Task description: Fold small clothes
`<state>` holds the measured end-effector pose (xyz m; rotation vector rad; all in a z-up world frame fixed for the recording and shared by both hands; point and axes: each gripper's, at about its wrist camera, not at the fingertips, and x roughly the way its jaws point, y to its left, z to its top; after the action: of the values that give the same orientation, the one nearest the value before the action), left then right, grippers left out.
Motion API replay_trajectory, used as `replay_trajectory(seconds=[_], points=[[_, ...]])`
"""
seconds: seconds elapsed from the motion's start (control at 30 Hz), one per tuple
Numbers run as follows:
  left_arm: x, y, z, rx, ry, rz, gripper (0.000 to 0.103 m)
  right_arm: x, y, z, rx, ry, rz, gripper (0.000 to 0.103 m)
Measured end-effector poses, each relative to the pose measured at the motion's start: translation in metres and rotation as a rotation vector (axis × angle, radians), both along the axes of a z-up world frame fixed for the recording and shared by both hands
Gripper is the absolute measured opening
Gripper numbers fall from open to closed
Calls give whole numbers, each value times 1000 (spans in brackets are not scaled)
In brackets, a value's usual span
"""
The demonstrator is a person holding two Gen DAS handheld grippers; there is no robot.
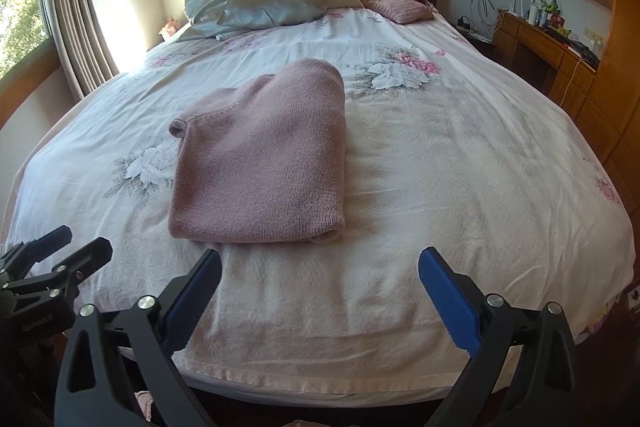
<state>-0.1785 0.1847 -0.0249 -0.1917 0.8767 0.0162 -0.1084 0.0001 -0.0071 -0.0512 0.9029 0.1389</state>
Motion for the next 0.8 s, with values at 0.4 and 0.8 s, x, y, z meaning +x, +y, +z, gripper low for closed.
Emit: replay_trajectory(seconds=[0.4,0.8], points=[[5,0,-6,8,23,8,92,6,0,-12,9,40,8,99],[6,-1,-6,14,21,6,92,11,-2,-15,5,48,-2,99]])
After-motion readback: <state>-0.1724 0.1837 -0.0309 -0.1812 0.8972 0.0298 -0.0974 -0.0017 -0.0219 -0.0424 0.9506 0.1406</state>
